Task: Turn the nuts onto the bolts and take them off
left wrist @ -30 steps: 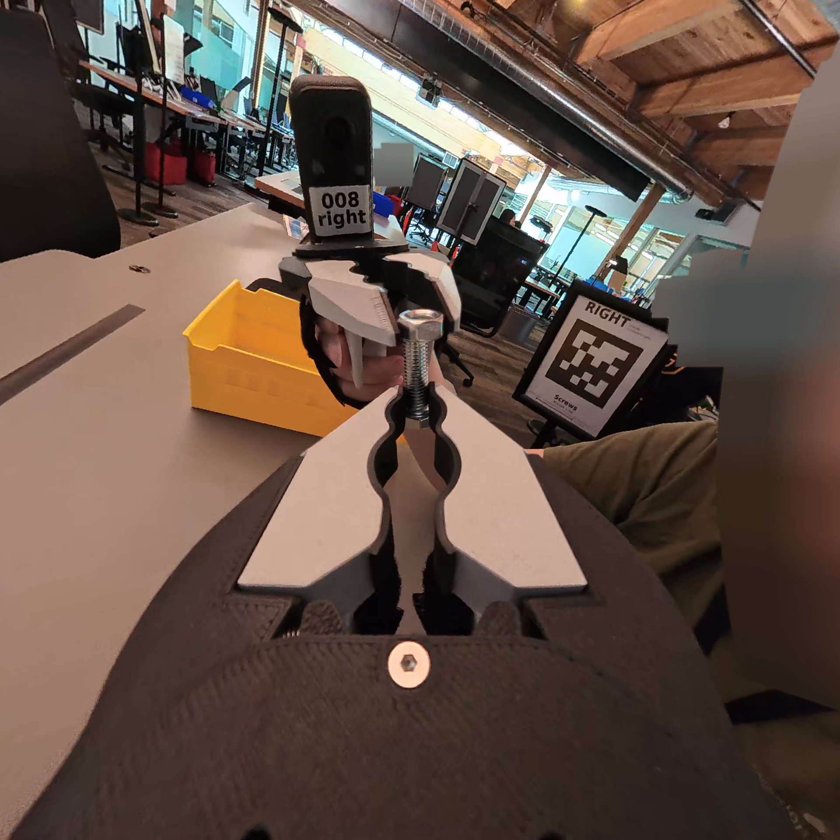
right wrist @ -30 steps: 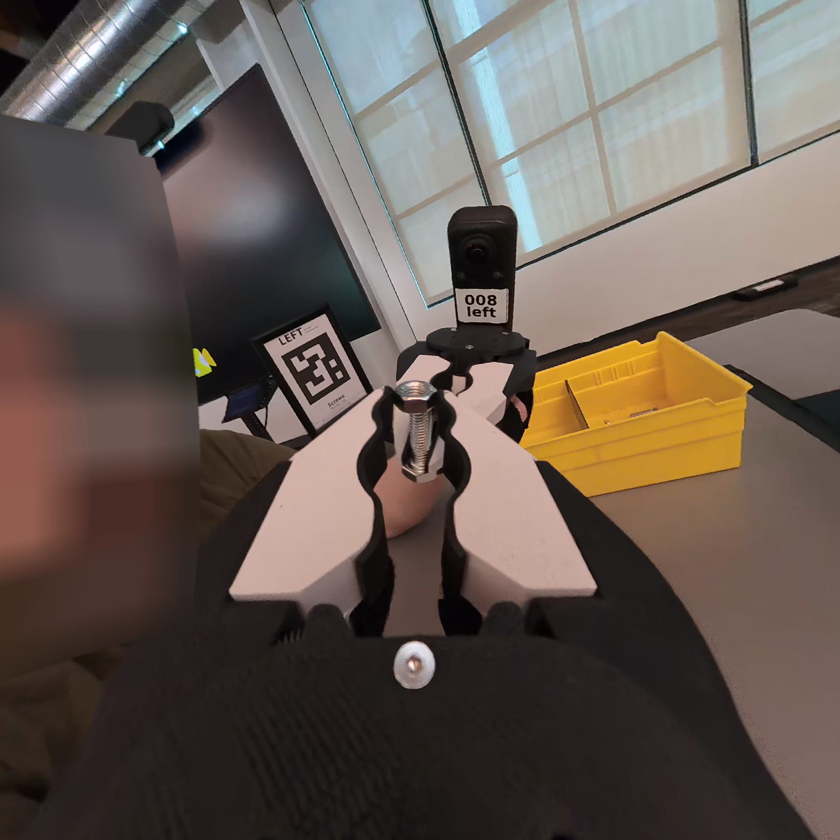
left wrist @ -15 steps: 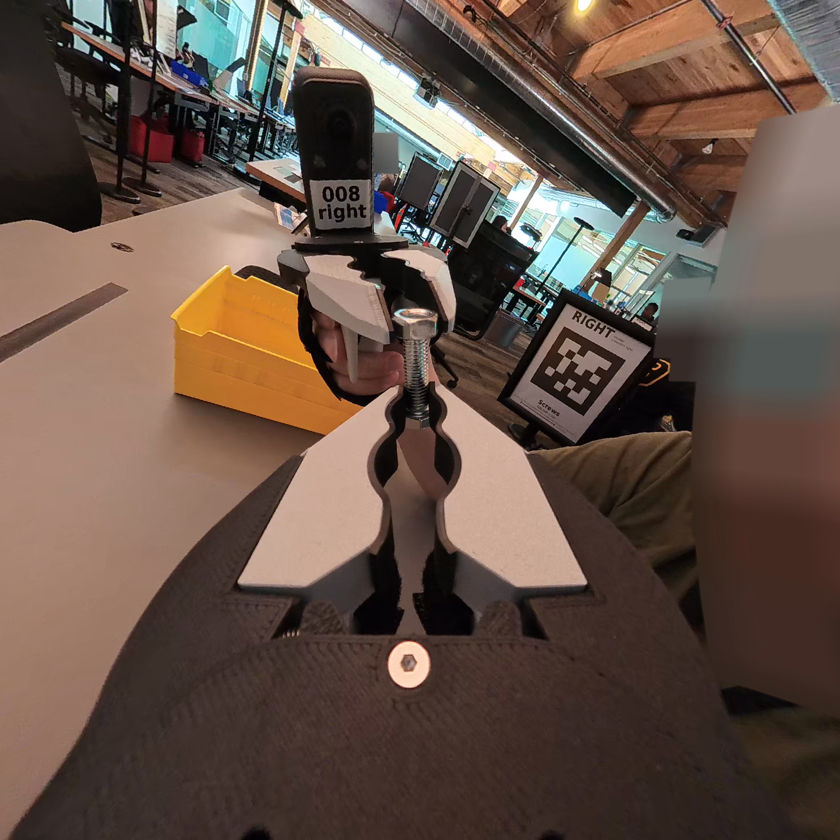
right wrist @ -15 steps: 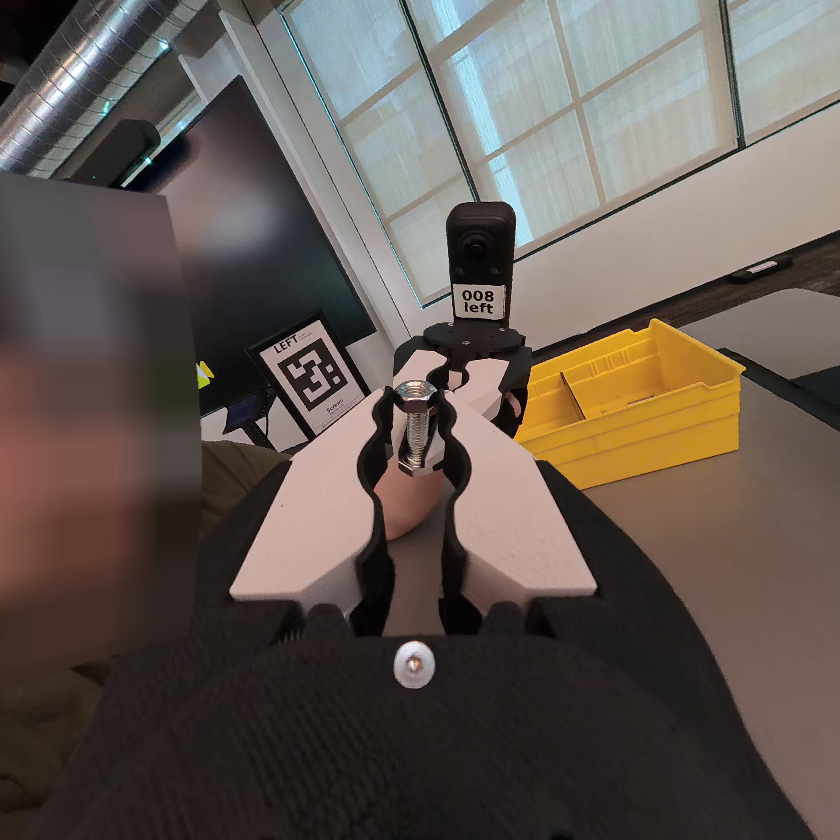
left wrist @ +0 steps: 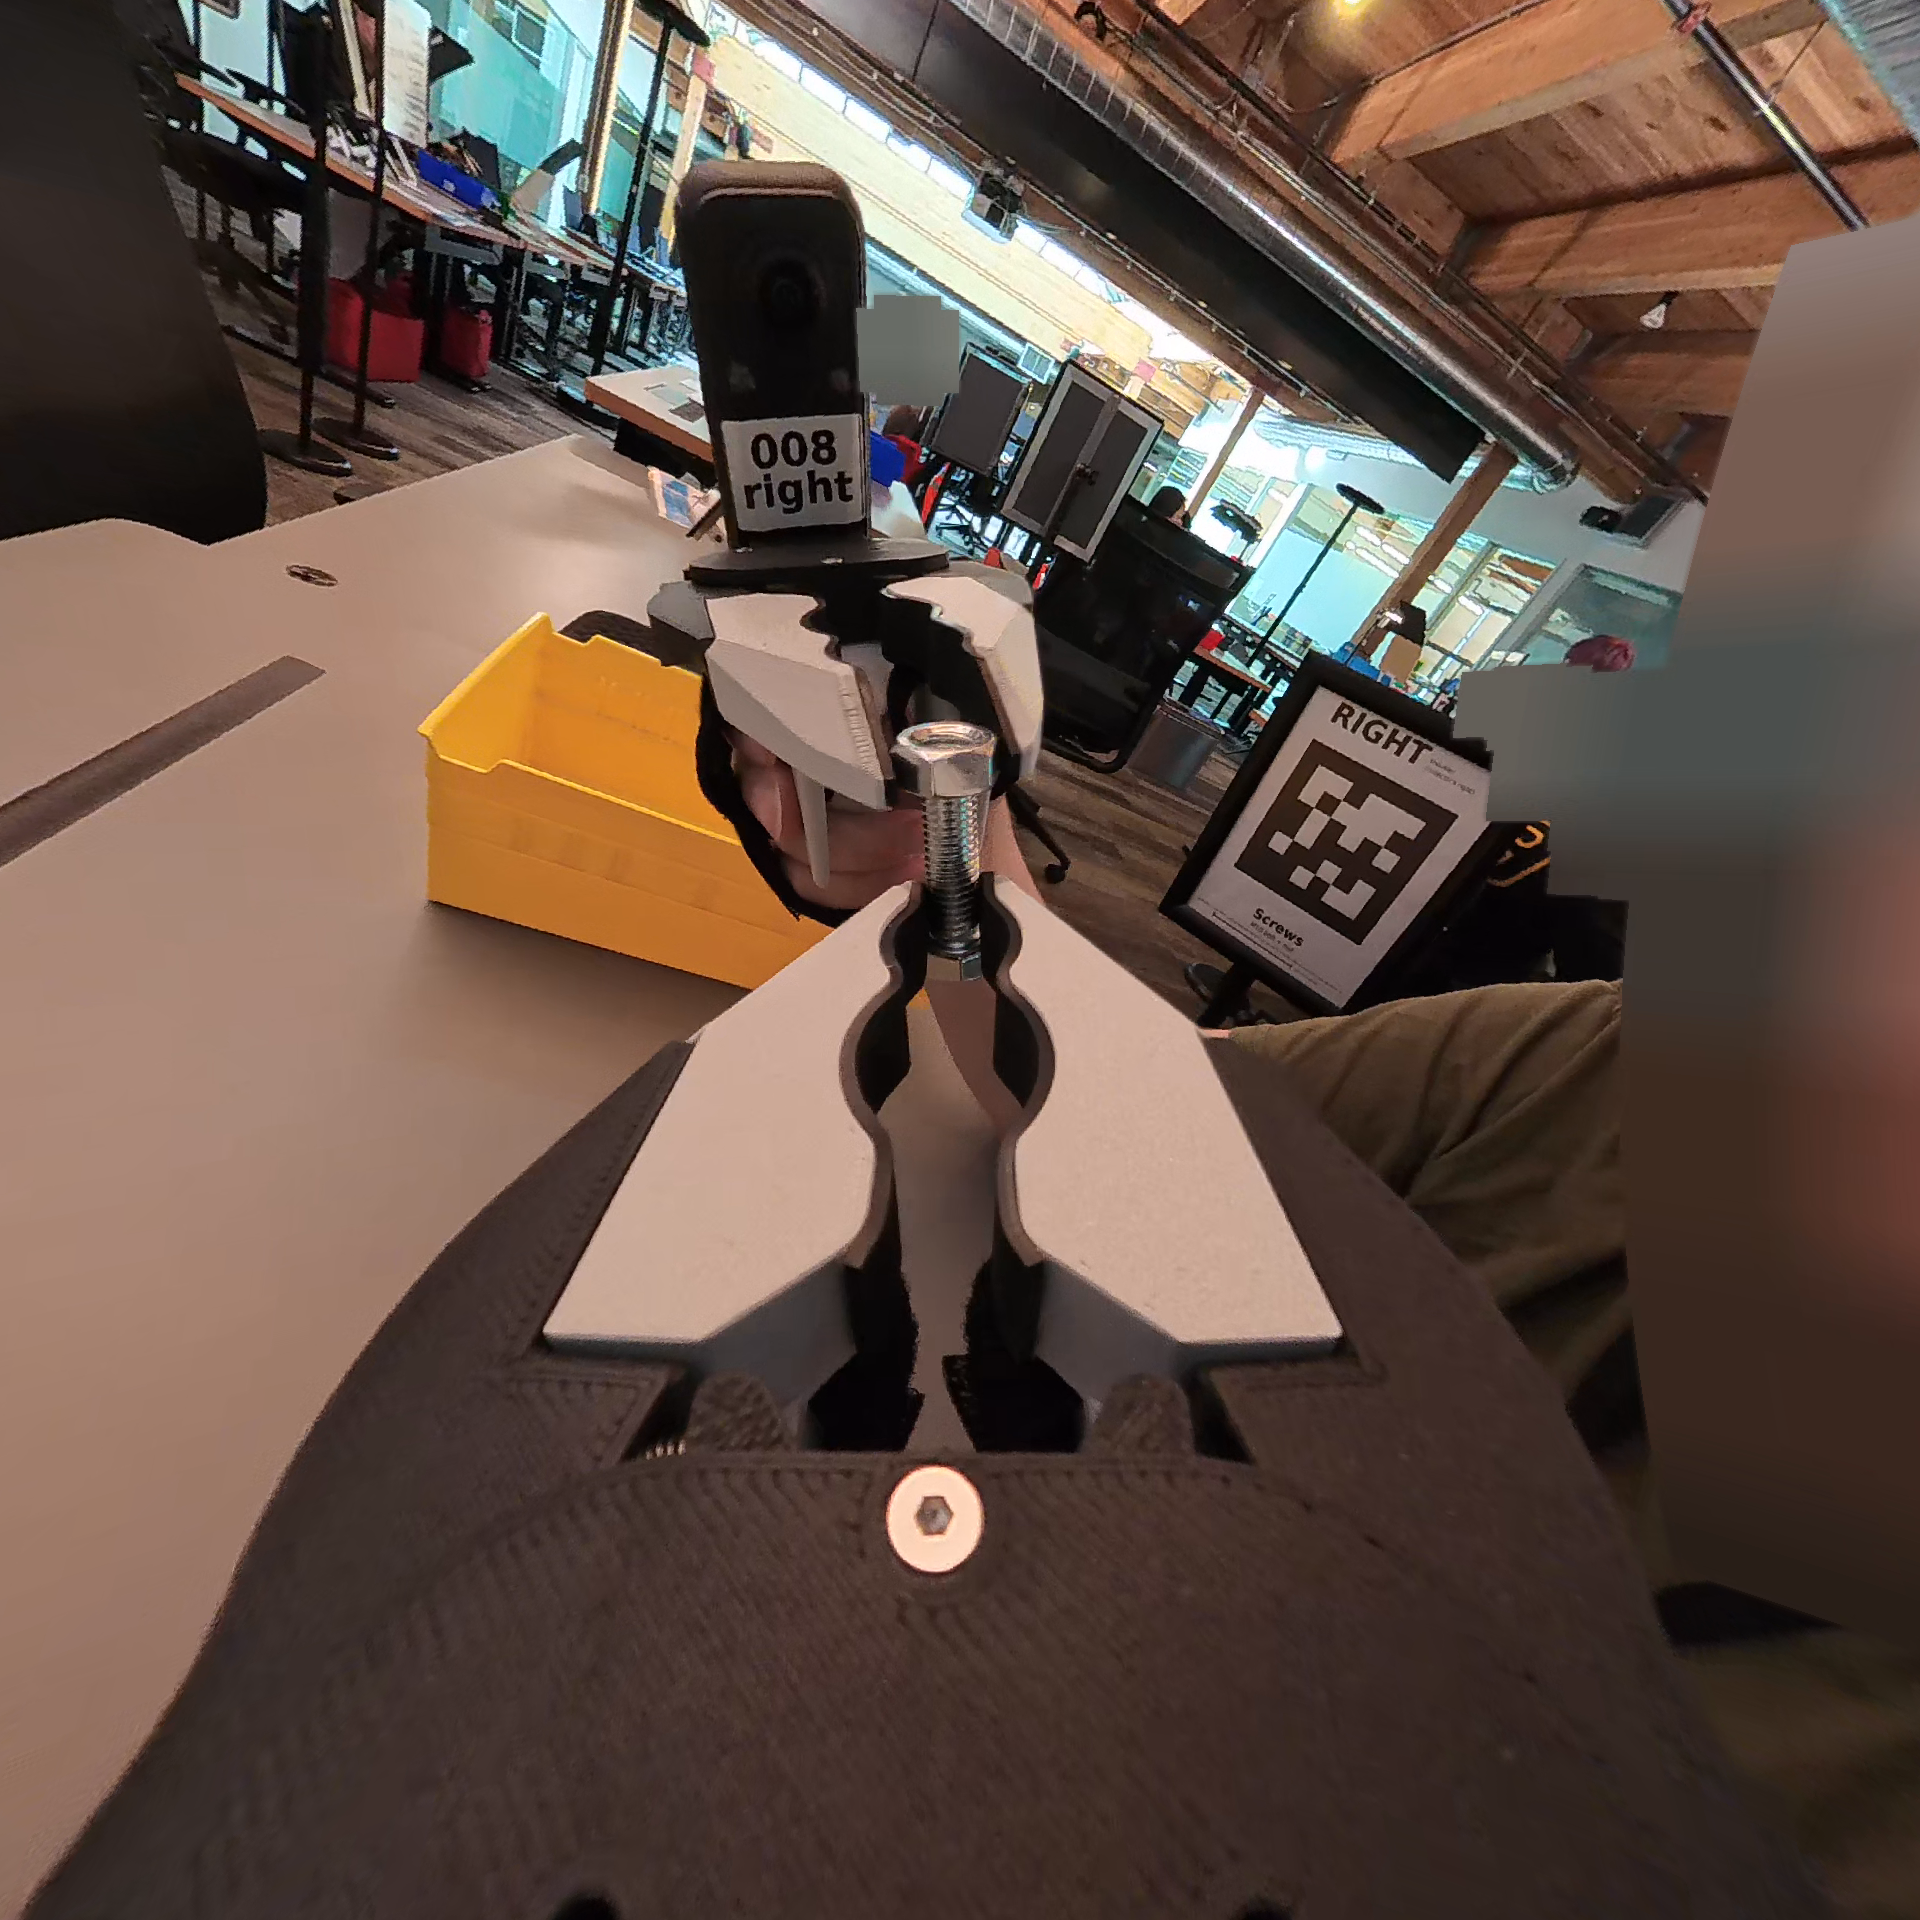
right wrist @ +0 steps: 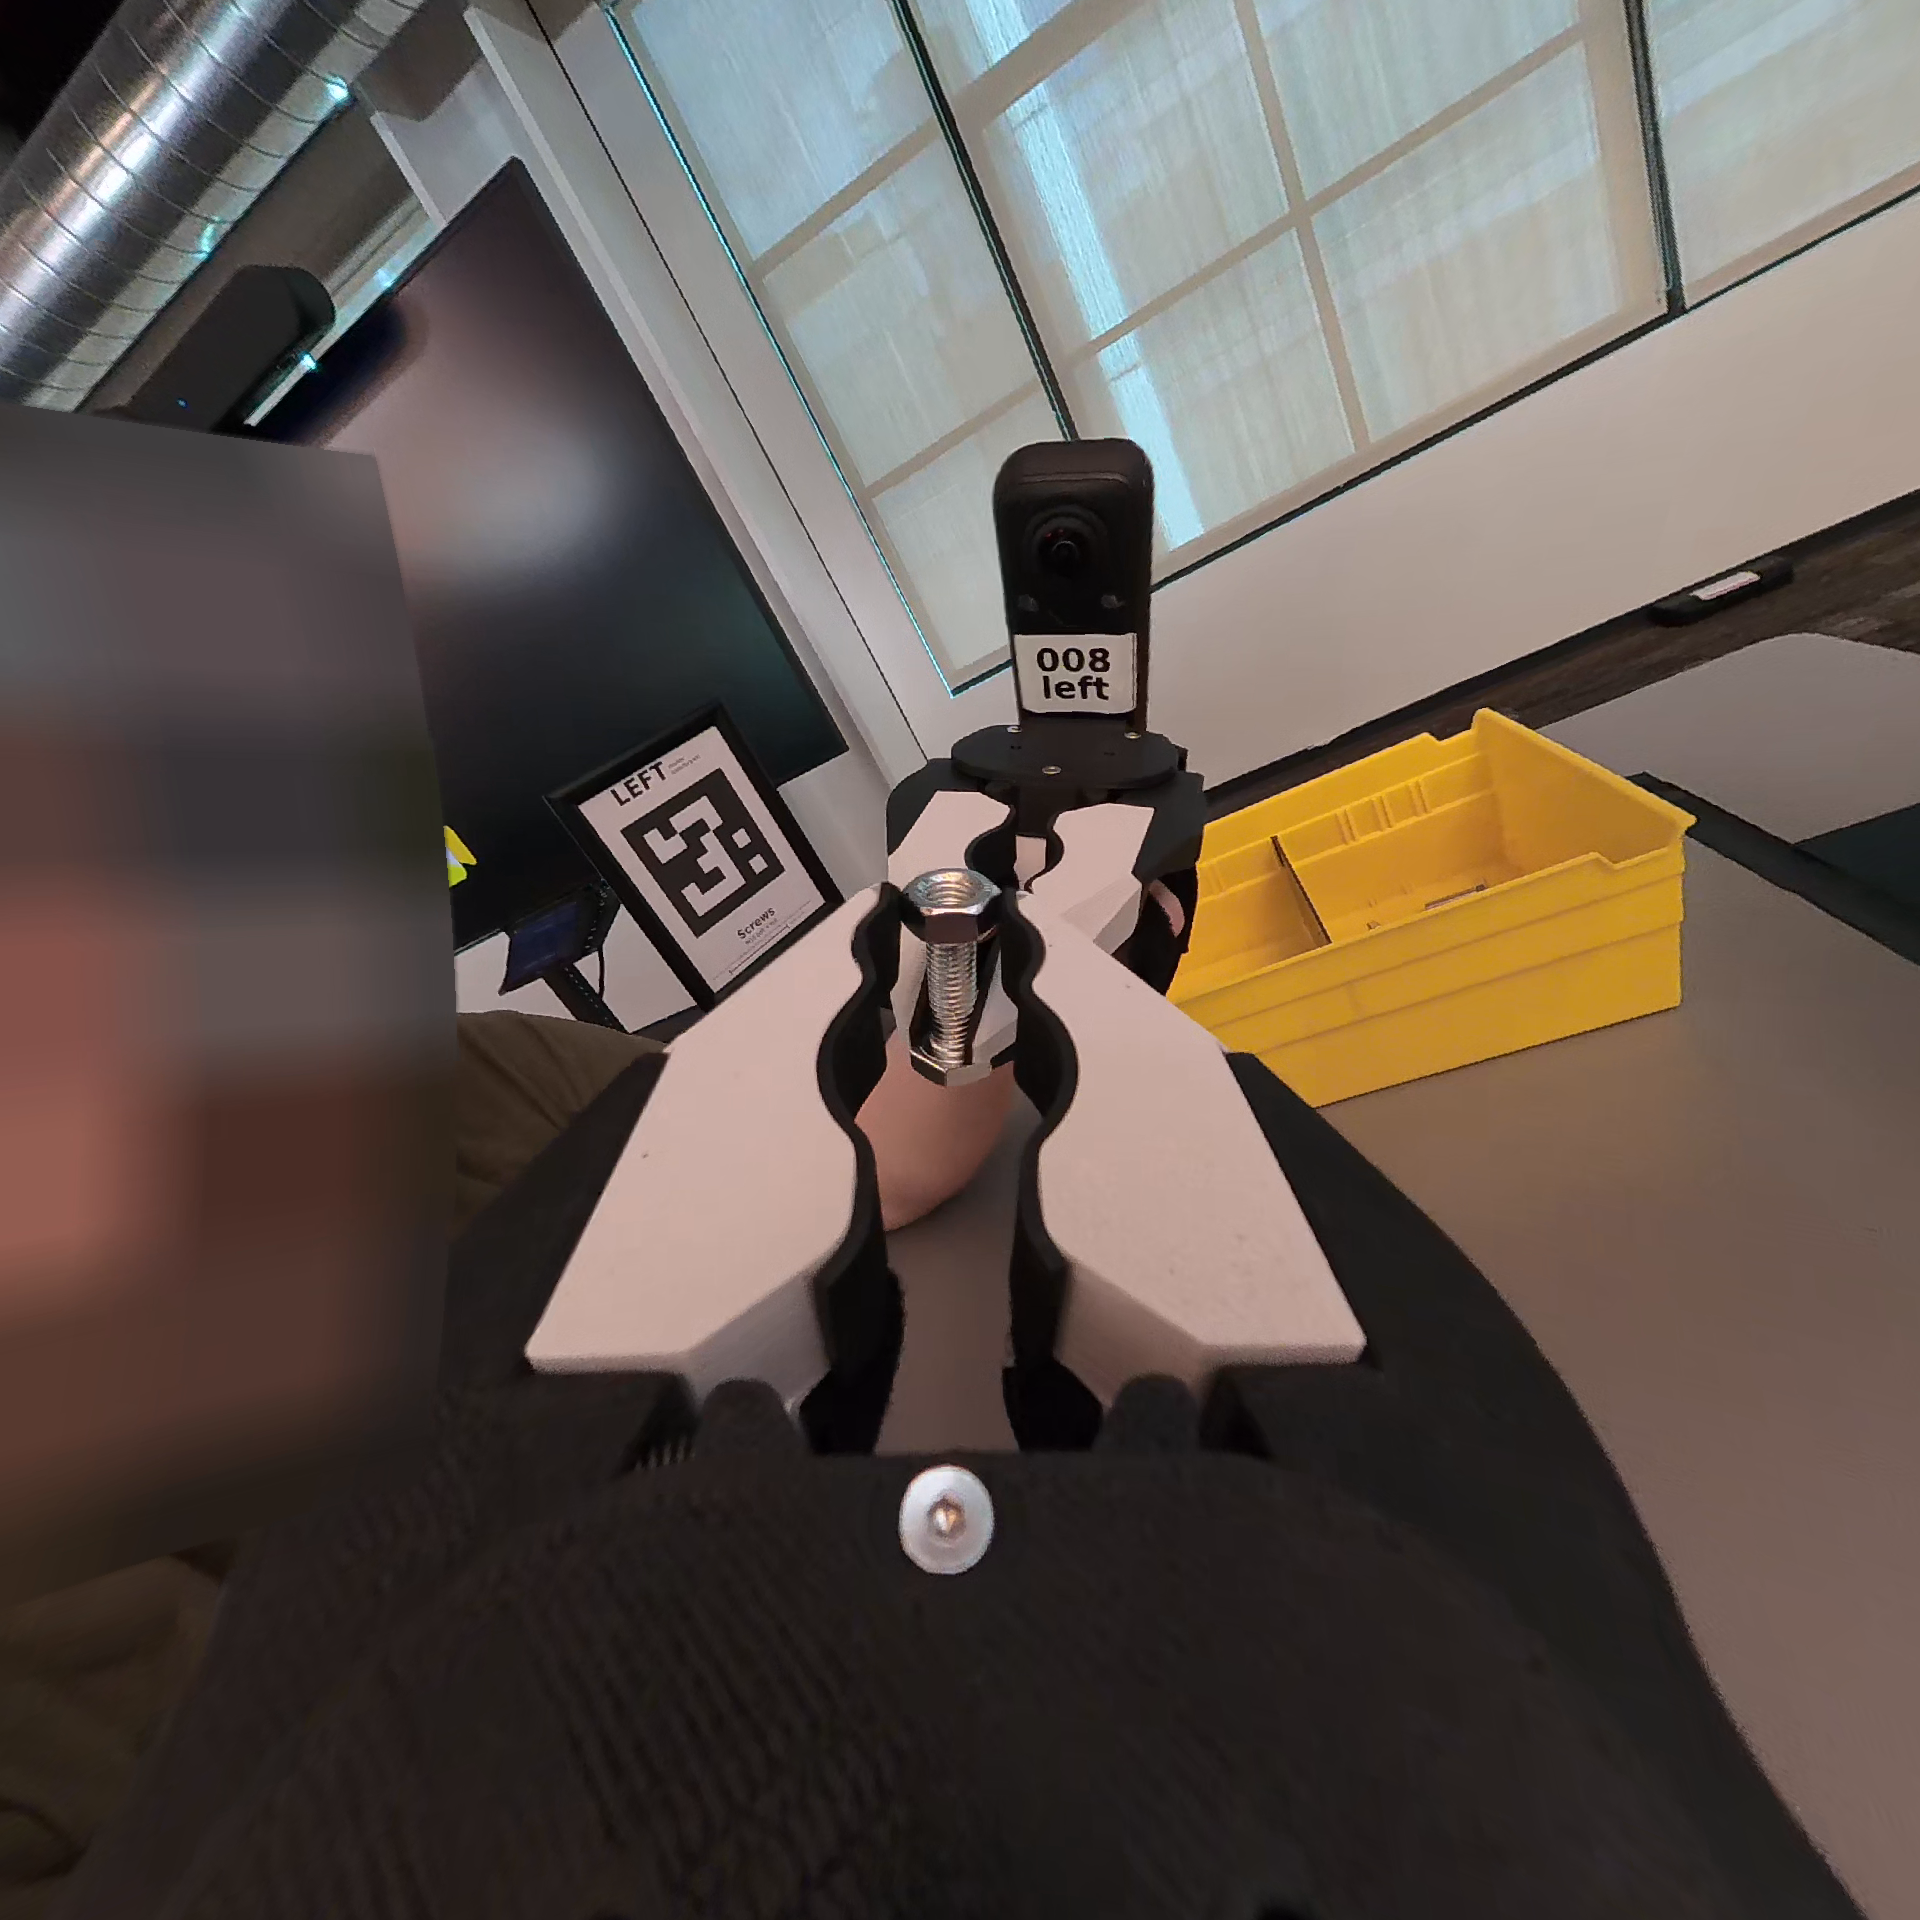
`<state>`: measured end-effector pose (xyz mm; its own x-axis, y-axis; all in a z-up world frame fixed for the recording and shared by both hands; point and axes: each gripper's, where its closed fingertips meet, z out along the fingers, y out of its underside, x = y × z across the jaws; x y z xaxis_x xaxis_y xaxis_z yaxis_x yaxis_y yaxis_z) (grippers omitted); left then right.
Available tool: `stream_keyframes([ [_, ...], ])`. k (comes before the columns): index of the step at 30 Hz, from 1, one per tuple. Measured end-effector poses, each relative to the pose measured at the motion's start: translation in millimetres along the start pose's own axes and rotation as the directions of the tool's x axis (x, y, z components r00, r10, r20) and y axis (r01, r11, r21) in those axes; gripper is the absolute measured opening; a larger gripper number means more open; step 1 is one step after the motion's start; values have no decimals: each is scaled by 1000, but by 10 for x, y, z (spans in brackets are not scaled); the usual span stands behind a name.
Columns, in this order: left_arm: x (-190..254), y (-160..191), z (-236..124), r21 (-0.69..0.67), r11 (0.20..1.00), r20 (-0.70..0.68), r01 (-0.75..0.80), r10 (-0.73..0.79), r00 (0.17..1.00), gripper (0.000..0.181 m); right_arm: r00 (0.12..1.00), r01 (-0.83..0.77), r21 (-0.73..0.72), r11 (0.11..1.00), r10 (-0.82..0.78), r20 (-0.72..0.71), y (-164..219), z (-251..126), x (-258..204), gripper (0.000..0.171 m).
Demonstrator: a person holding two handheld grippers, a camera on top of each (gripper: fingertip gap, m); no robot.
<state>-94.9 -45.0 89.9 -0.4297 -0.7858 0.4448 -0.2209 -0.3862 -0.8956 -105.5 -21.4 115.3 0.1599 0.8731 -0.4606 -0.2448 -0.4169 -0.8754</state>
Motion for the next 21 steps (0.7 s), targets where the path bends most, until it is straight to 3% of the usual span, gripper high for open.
stream_keyframes([
  [5, -62, -12, -11, 3, 1000, 52, -22, 22, 998, 7, 998, 20, 2, 1000, -19, -53, -14, -9, 58, 17],
  [11, -302, -57, -83, -3, 993, 266, -118, 114, 957, 7, 969, 82, 29, 996, -73, -236, -74, -4, 280, 18],
  [21, -609, -127, -211, -88, 950, 576, -301, 295, 763, 7, 848, 201, 60, 978, -143, -510, -144, 16, 536, 18],
])
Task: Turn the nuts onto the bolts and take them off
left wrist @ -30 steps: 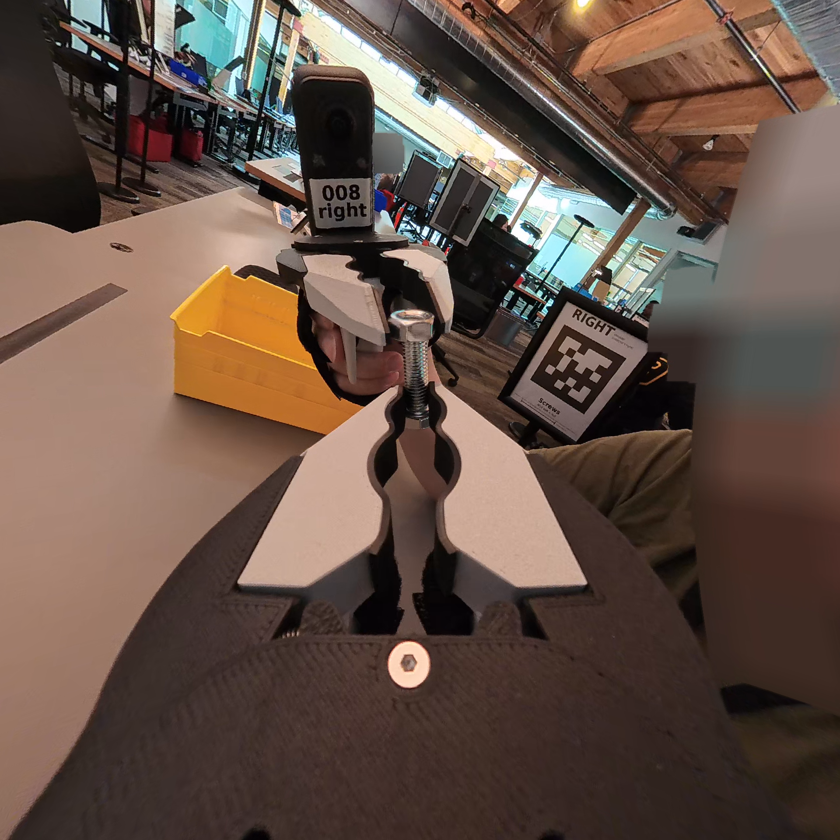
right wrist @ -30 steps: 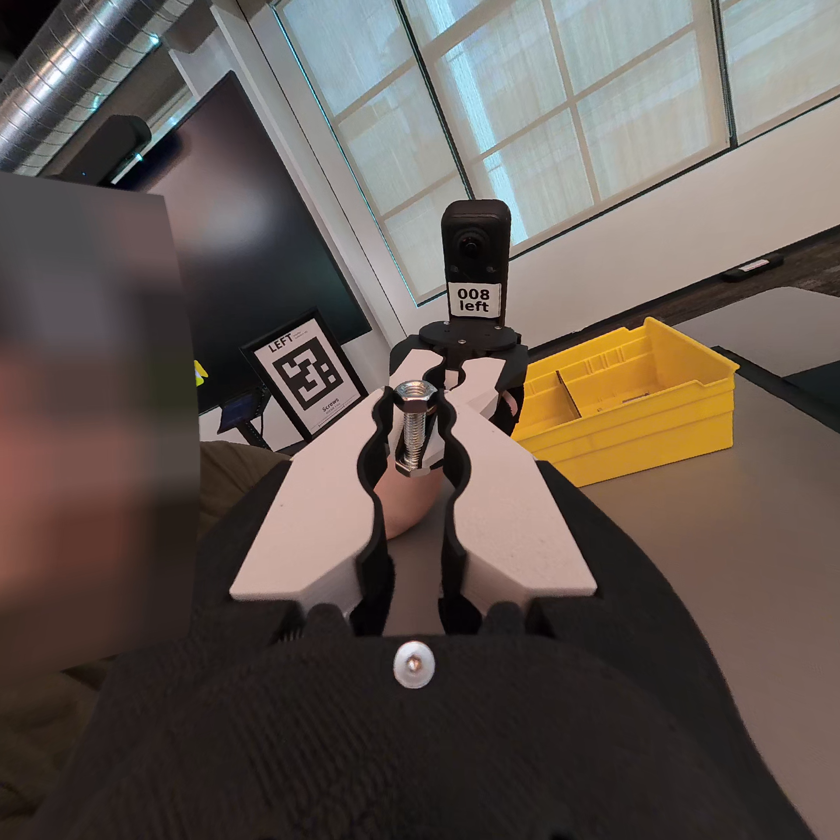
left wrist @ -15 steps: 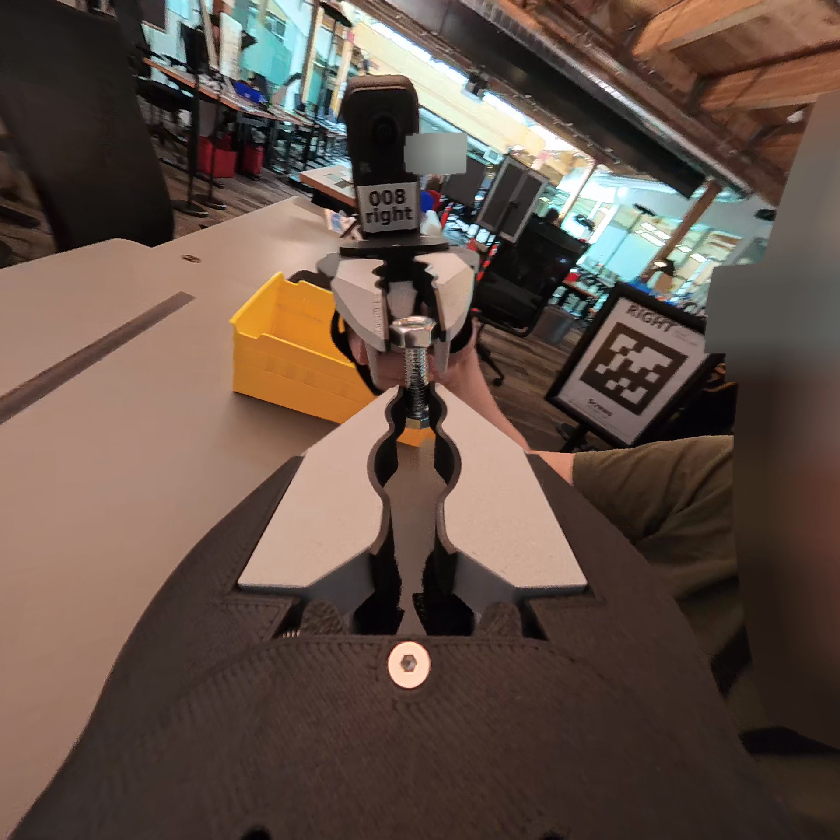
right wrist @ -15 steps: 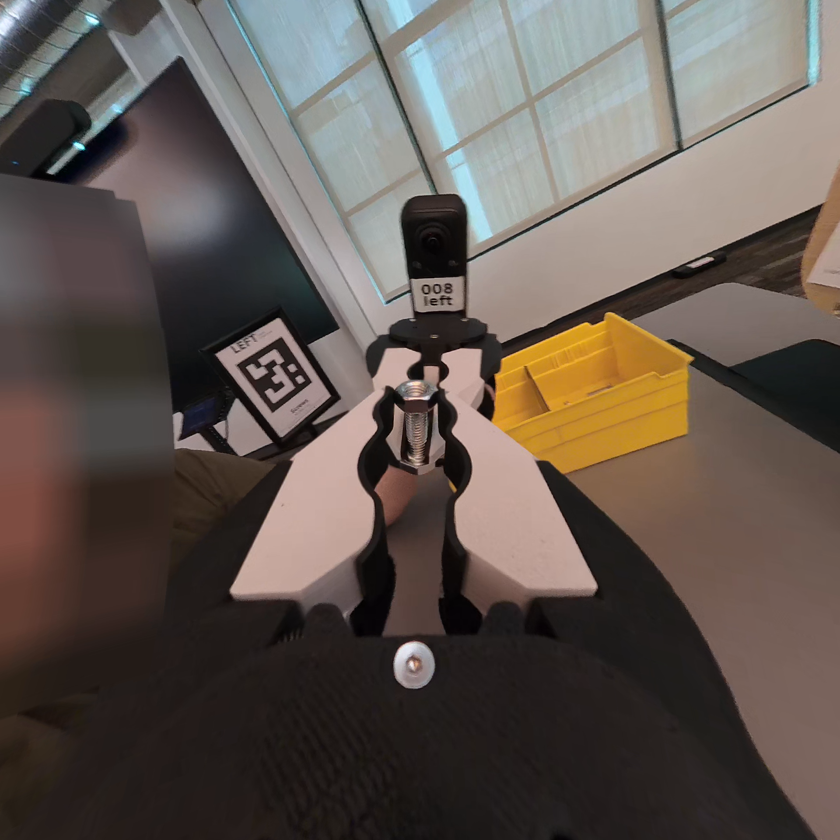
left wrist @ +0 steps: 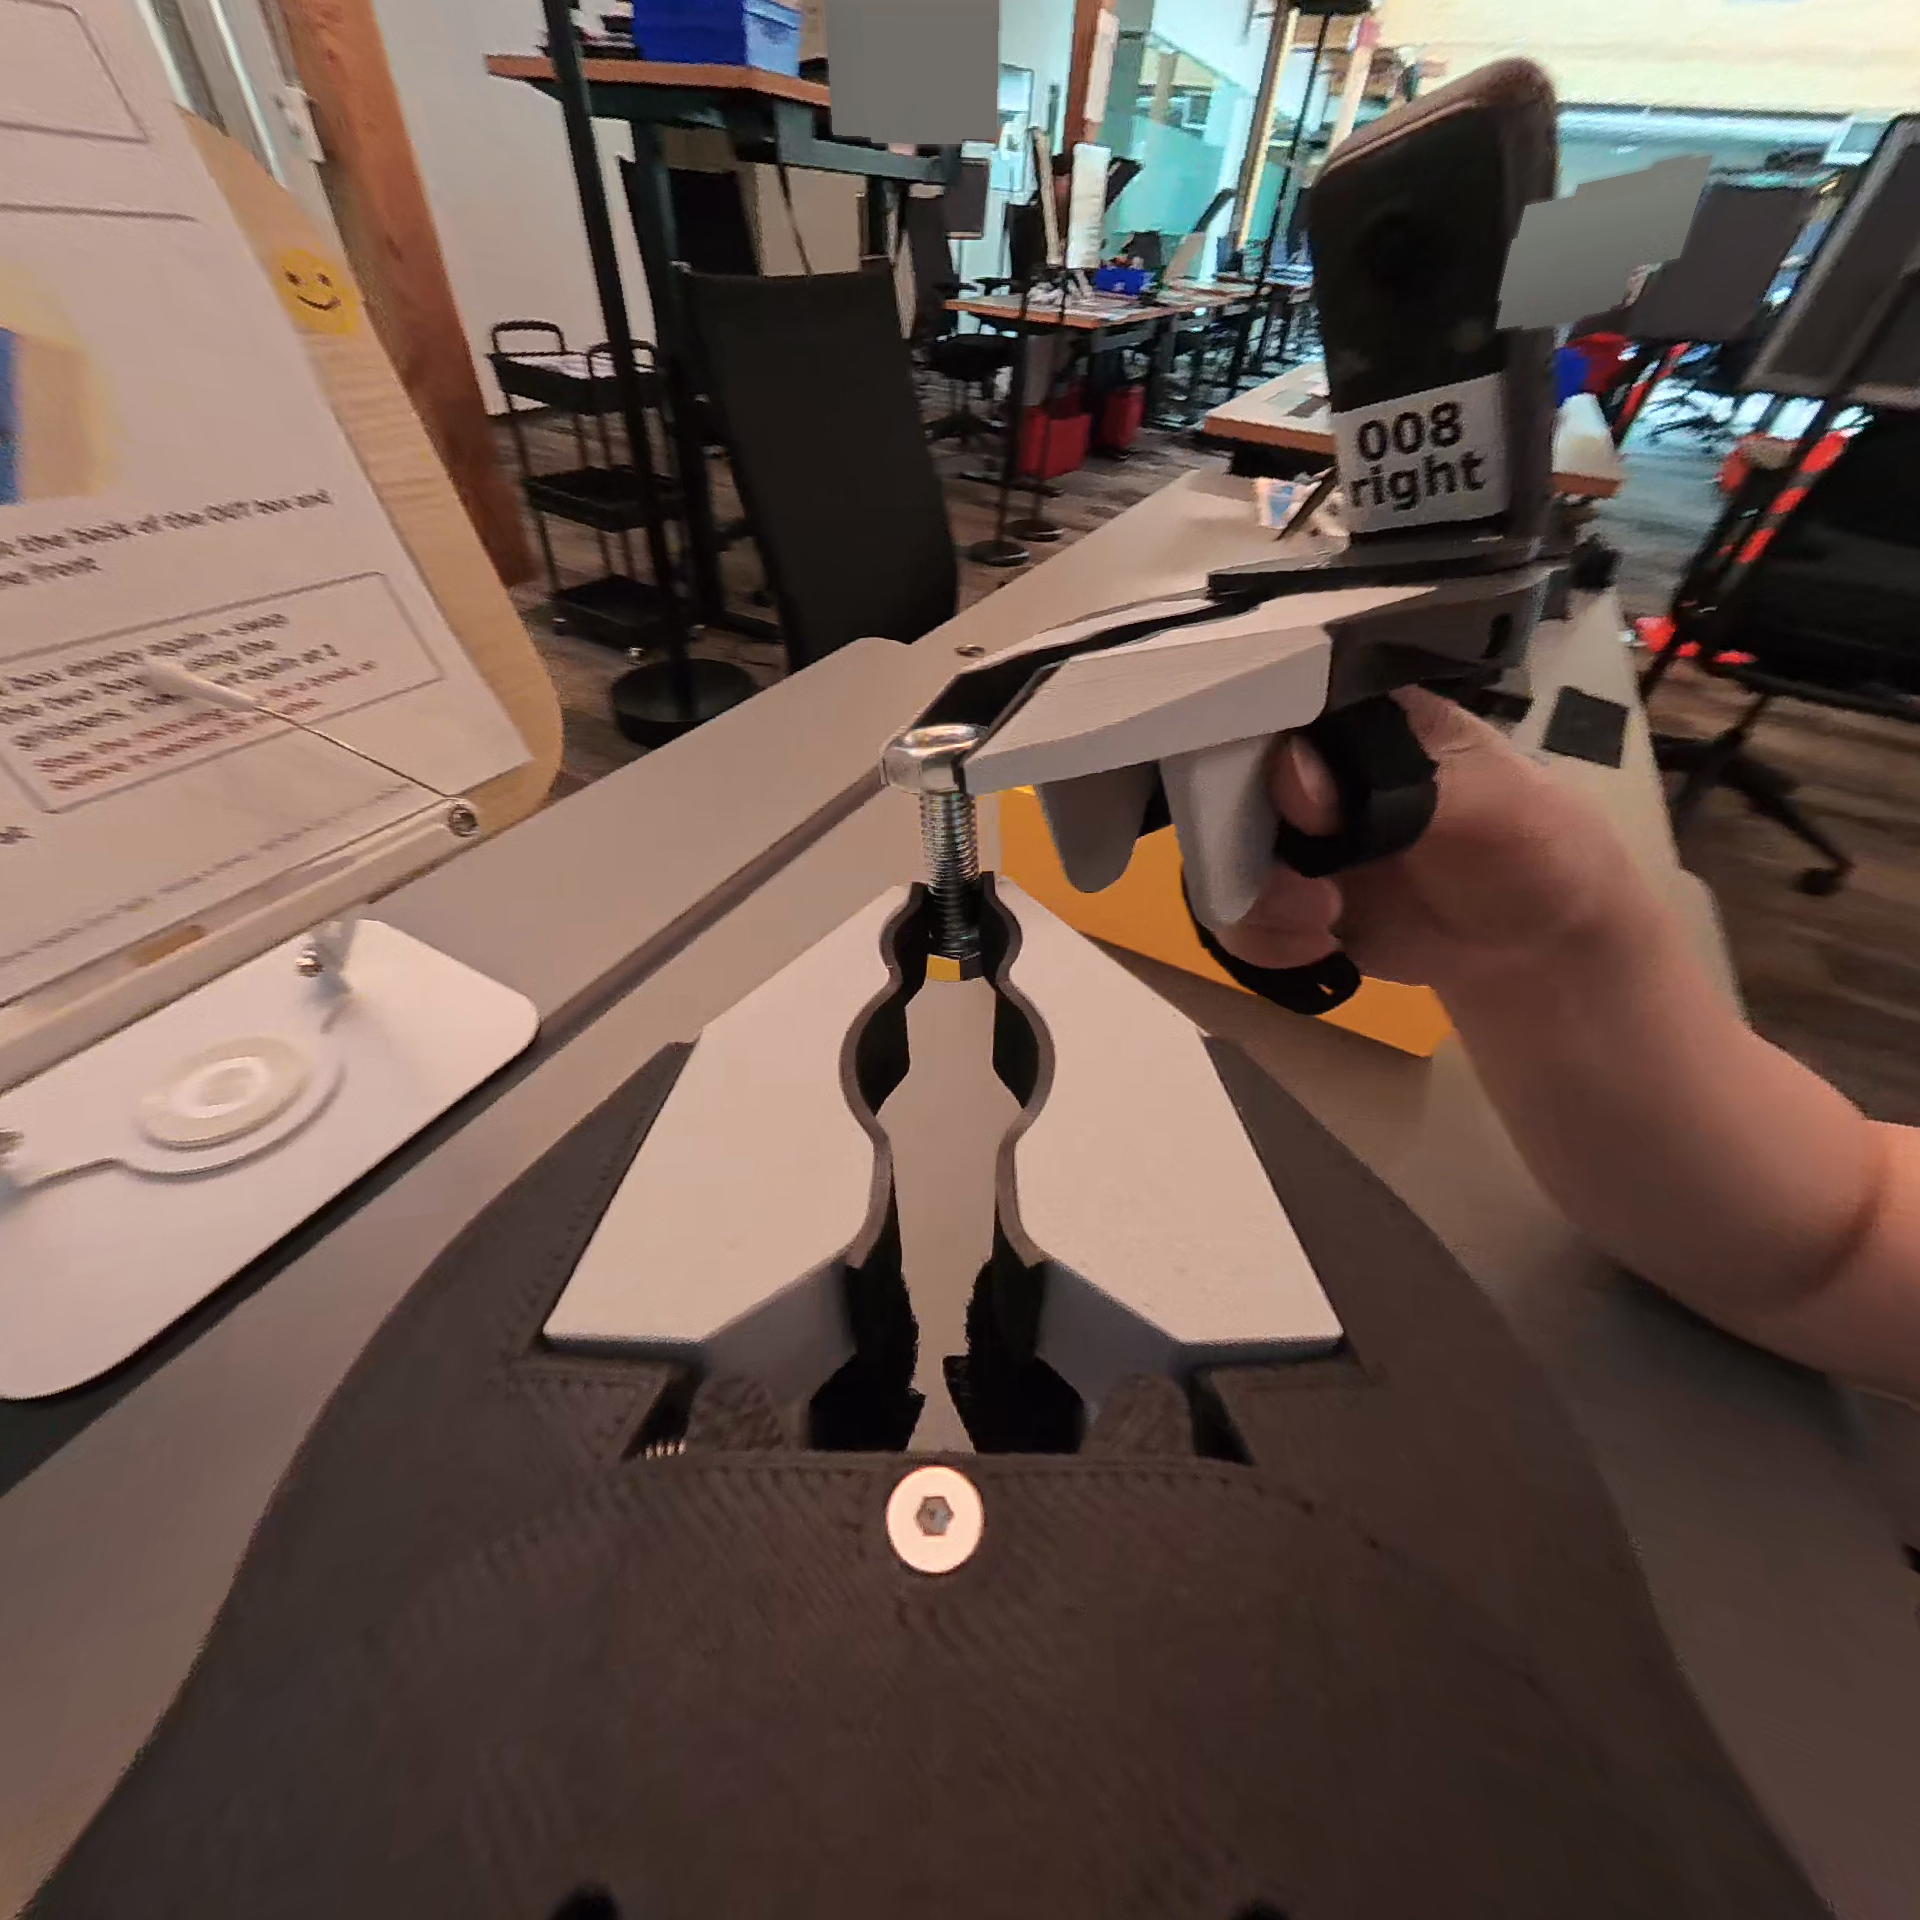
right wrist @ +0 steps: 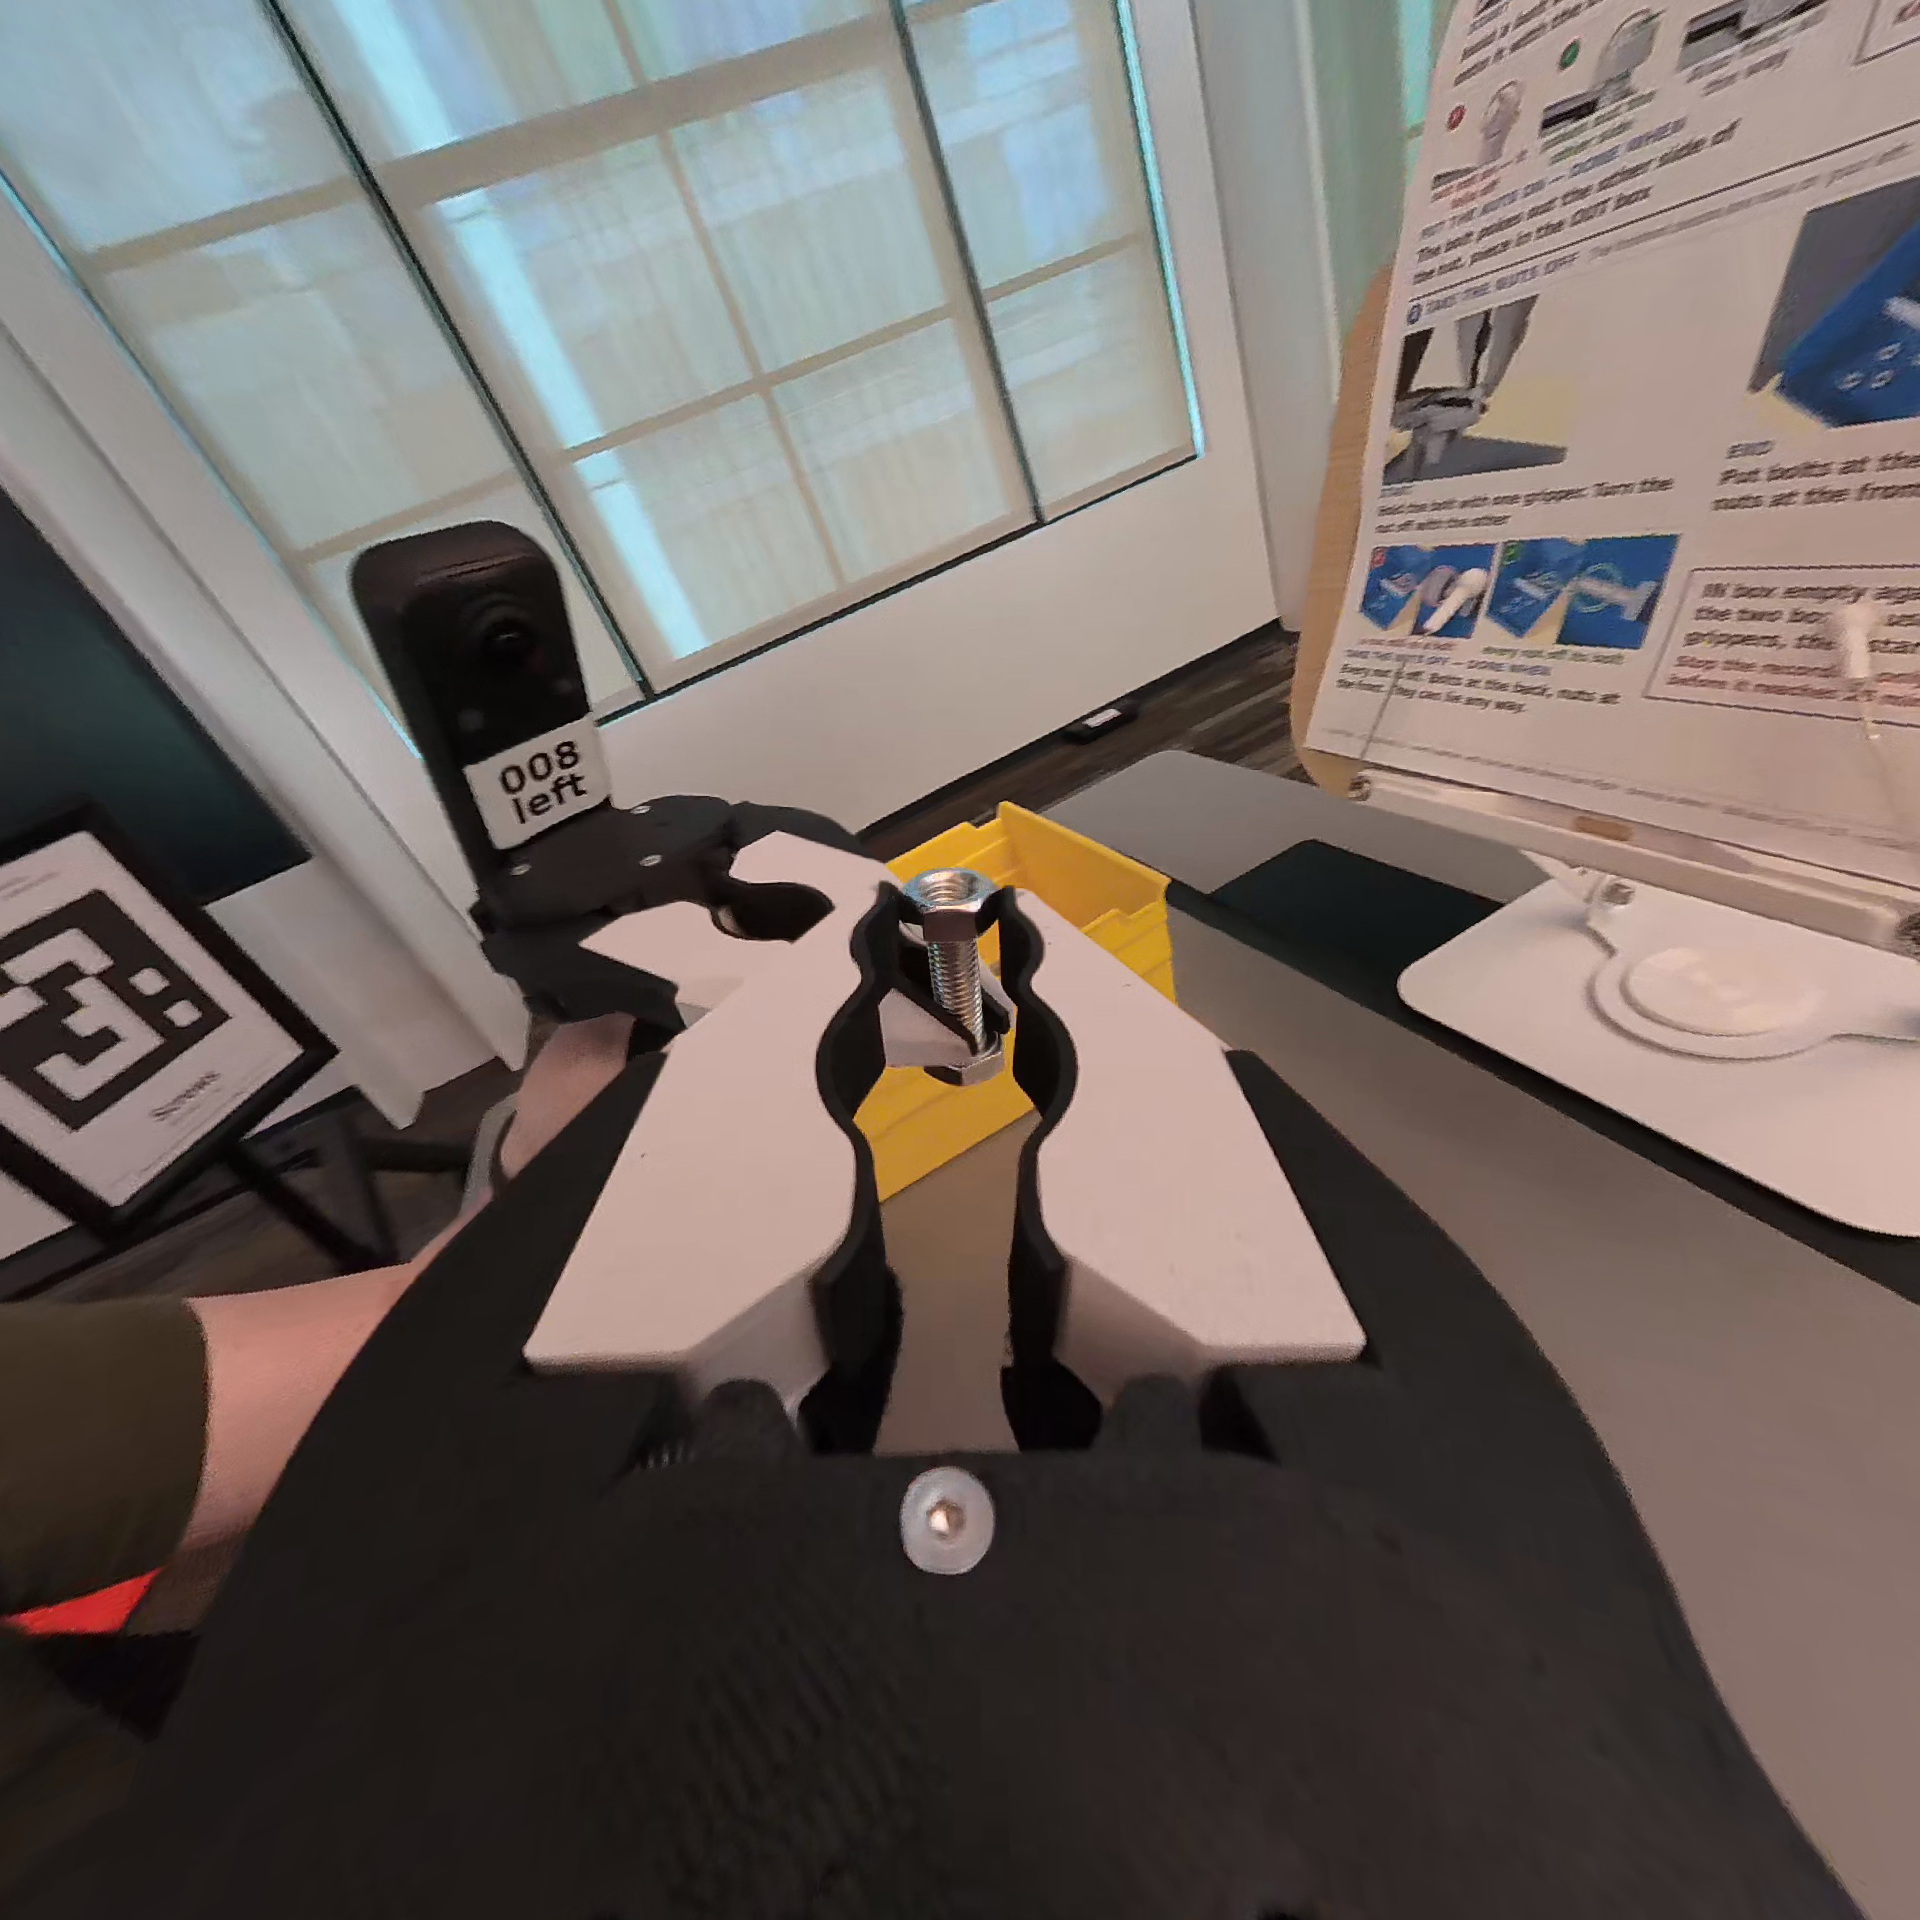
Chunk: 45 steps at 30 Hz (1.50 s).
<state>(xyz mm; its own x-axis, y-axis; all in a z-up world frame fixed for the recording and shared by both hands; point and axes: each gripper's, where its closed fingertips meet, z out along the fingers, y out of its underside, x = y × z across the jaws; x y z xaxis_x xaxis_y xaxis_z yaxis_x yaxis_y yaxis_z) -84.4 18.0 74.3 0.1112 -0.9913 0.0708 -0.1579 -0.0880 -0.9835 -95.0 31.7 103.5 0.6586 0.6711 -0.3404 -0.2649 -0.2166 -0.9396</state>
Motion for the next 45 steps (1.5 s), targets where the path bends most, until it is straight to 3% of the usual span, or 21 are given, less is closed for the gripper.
stream_keyframes([
  [7, 5, -44, -22, 26, 1000, -6, 0, 0, 1000, 7, 999, 37, 26, 999, -37, -2, -51, -10, -36, 18],
  [9, -1, -75, -40, 42, 999, 2, -19, 19, 1000, 7, 997, 82, 56, 995, -82, 6, -118, -26, -71, 38],
  [13, 14, -177, -99, 96, 994, 8, -60, 60, 998, 7, 979, 201, 114, 973, -202, -2, -249, -98, -140, 46],
  [22, 35, -306, -183, 157, 975, 69, -157, 148, 987, 7, 934, 346, 153, 926, -355, 34, -276, -96, -383, 49],
  [30, 31, -288, -167, 149, 978, 60, -144, 136, 989, 7, 933, 348, 102, 932, -355, 54, -205, -69, -403, 48],
  [36, 18, -300, -189, 153, 979, 61, -137, 129, 990, 7, 911, 378, 122, 918, -392, 125, -193, -97, -560, 35],
  [37, 21, -303, -190, 154, 979, 59, -136, 129, 990, 7, 914, 384, 128, 915, -396, 86, -227, -103, -515, 35],
  [41, 32, -304, -189, 156, 979, 54, -132, 125, 991, 7, 917, 393, 119, 912, -398, 23, -241, -81, -424, 56],
  [45, 28, -302, -189, 153, 979, 56, -133, 126, 990, 7, 913, 399, 109, 910, -406, 46, -186, -30, -475, 56],
])
